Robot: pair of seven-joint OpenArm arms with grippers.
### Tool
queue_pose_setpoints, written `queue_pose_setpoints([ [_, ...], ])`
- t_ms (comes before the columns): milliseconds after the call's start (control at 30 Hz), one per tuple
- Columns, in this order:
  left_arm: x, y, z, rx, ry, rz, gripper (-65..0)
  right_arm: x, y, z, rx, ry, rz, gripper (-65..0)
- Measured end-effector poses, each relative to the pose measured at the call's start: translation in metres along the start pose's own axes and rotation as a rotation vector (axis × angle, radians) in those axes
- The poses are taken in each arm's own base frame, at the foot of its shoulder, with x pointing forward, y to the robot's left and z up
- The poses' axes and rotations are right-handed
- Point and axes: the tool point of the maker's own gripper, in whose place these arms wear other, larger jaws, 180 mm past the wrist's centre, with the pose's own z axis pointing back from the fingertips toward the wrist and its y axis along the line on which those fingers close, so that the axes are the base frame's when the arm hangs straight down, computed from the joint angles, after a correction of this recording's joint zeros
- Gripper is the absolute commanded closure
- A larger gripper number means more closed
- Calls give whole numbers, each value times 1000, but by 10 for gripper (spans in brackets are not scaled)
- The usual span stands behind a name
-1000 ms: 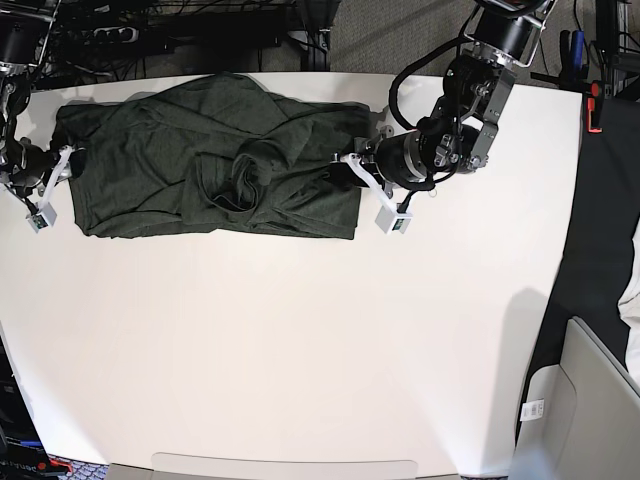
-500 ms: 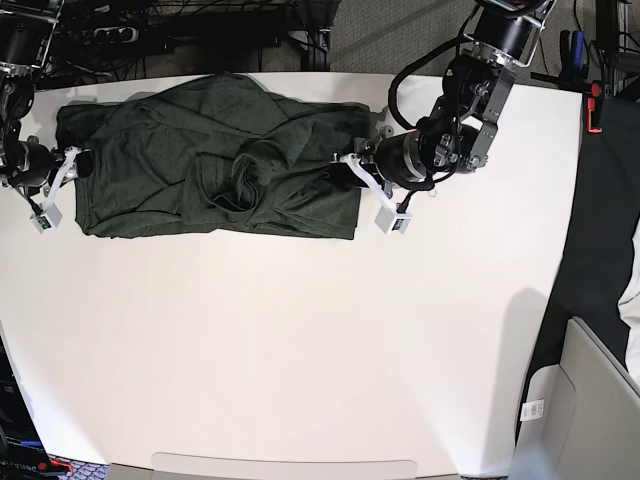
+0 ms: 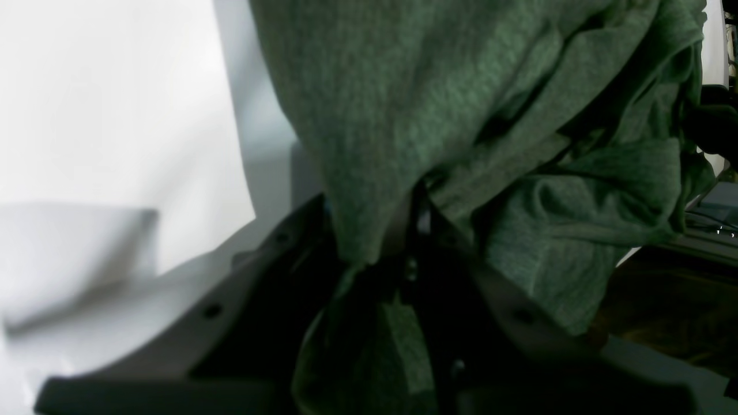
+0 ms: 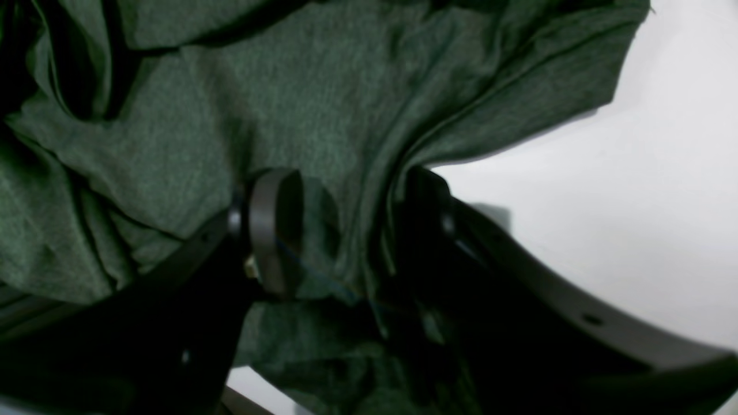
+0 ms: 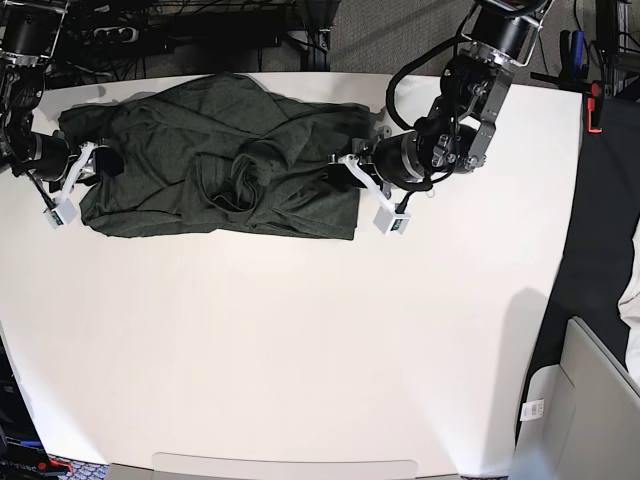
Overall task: Fold the T-shirt properly
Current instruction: 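Fold the other shirt end with the right gripper toward the left gripper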
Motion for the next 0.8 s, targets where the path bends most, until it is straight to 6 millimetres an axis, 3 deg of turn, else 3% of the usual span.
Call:
queue_pose_setpoints([
  [267,0,0,0,-1,-2,0,-34,5,31,-14,120,-63,-45,-292],
  [433,0,0,0,1,-3,-1,-34,6,38,-18,143,-77,-56,-286],
  [500,0,0,0,0,-2,-1,-34,7,37,-17,141,-85,-67,-244],
  [633,0,0,0,1,-2,0,-34,5,37,-19,139,-104,-104,-95],
  [800,0,0,0,1,-2,0,-34,5,46,-25,163,-106,-120,-77],
])
